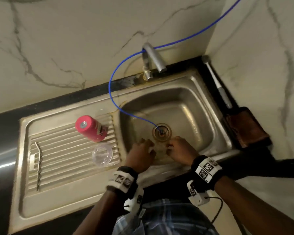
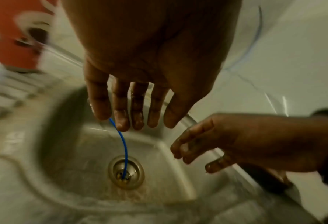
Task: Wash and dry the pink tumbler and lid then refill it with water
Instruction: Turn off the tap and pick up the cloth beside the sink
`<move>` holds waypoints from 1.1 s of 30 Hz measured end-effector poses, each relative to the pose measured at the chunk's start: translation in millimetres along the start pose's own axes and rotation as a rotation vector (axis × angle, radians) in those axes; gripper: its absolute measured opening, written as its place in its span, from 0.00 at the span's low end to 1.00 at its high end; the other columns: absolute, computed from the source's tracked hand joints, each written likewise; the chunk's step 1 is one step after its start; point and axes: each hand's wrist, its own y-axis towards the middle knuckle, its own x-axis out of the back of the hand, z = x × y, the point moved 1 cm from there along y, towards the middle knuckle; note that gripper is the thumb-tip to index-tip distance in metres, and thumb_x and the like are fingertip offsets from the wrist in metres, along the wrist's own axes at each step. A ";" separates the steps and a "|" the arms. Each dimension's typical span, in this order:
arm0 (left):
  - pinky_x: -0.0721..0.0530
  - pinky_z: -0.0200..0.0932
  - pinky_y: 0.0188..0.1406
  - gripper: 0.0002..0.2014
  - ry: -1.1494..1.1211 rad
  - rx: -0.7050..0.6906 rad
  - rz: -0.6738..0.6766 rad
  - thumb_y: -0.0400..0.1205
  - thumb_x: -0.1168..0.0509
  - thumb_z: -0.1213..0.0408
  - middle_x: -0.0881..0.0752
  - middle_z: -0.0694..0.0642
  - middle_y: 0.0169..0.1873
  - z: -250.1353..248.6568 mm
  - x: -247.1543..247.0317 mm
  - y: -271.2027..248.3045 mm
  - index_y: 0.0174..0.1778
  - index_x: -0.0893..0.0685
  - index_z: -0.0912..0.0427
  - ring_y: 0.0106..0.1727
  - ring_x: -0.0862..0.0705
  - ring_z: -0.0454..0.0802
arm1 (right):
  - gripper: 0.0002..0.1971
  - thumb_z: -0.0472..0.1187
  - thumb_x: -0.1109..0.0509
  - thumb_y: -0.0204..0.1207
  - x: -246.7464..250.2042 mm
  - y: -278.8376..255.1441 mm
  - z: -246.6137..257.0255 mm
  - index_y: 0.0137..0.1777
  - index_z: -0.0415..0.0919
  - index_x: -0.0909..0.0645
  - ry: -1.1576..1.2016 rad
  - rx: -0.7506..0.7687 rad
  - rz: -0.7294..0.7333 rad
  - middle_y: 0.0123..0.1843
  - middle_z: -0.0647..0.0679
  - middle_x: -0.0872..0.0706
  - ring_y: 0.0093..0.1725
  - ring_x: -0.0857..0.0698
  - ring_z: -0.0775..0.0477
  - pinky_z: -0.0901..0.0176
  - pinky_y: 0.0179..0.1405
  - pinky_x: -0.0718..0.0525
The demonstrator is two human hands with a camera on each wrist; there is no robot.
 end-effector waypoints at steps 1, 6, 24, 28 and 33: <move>0.18 0.52 0.69 0.16 0.053 -0.021 0.062 0.88 0.32 0.59 0.17 0.60 0.69 -13.8 -10.7 8.0 0.71 0.13 0.56 0.70 0.16 0.64 | 0.11 0.40 0.26 0.76 2.9 -4.1 -9.4 0.56 0.40 0.09 -0.003 -0.011 -0.009 0.57 0.37 0.11 0.59 0.12 0.36 0.51 0.62 0.17; 0.23 0.50 0.72 0.15 0.093 -0.212 0.111 0.88 0.31 0.60 0.20 0.60 0.74 -75.5 -43.4 32.1 0.70 0.14 0.58 0.75 0.20 0.63 | 0.10 0.40 0.25 0.80 32.4 -26.5 -48.3 0.60 0.42 0.10 0.141 0.015 -0.236 0.55 0.42 0.12 0.54 0.11 0.41 0.47 0.59 0.15; 0.18 0.45 0.50 0.13 0.026 -0.174 -0.098 0.76 0.23 0.68 0.13 0.51 0.53 -135.3 -35.8 63.2 0.55 0.13 0.52 0.54 0.13 0.55 | 0.08 0.32 0.25 0.74 80.1 -25.9 -74.8 0.50 0.40 0.20 0.146 0.076 -0.499 0.57 0.47 0.22 0.57 0.19 0.46 0.55 0.52 0.16; 0.18 0.51 0.67 0.27 0.099 -0.067 0.077 0.84 0.23 0.59 0.17 0.57 0.73 -127.3 -37.8 72.0 0.80 0.20 0.55 0.69 0.16 0.55 | 0.25 0.38 0.25 0.76 68.4 -18.6 -90.6 0.73 0.45 0.24 0.106 -0.055 -0.207 0.77 0.47 0.30 0.72 0.23 0.45 0.55 0.64 0.19; 0.10 0.47 0.57 0.09 -0.100 -0.223 -0.121 0.88 0.28 0.60 0.07 0.44 0.54 -132.2 -32.8 66.6 0.63 0.10 0.50 0.54 0.09 0.41 | 0.06 0.41 0.25 0.81 76.2 -24.5 -86.7 0.56 0.43 0.14 0.252 0.071 -0.624 0.54 0.53 0.16 0.47 0.15 0.57 0.76 0.46 0.21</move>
